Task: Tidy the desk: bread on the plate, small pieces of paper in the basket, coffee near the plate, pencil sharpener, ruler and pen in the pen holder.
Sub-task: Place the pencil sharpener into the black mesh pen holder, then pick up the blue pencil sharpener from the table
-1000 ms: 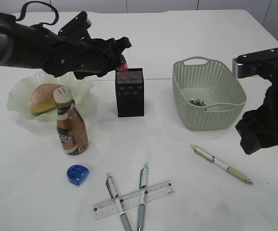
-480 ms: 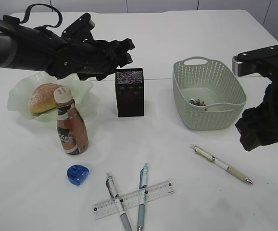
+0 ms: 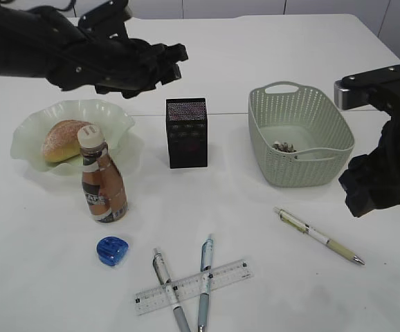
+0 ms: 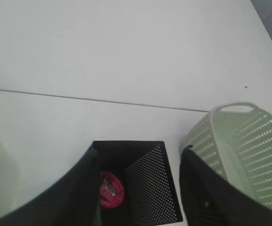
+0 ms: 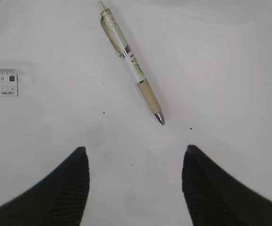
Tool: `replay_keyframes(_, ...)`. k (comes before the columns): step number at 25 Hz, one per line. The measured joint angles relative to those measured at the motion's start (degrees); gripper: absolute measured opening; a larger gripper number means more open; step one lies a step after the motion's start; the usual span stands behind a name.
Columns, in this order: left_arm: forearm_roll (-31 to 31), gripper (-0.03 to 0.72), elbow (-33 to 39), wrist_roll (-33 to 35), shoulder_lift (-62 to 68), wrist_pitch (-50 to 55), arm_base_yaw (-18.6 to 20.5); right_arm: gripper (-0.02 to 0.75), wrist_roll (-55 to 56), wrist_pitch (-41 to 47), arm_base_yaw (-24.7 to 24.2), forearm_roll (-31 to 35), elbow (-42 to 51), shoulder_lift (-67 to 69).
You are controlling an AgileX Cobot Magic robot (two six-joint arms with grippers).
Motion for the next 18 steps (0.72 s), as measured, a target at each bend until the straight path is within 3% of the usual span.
replay_keyframes(3,2.6,0.403,0.0,1.1,-3.6,5.8,0.0,0.458,0.0,0.0,0.0,0.0,0.0,0.0)
replay_keyframes(7,1.7,0.403,0.0,8.6,-6.6,14.2,0.0,0.458,0.0,-0.2,0.0,0.0,0.0,0.0)
replay_keyframes(14,-14.0,0.403,0.0,29.2,-7.9,27.8,0.0,0.459,0.0,-0.3,0.0,0.0,0.0,0.0)
replay_keyframes(18,-19.3,0.403,0.0,38.3,-10.8,34.9,0.0,0.459,0.0,0.5,0.0,0.0,0.0,0.0)
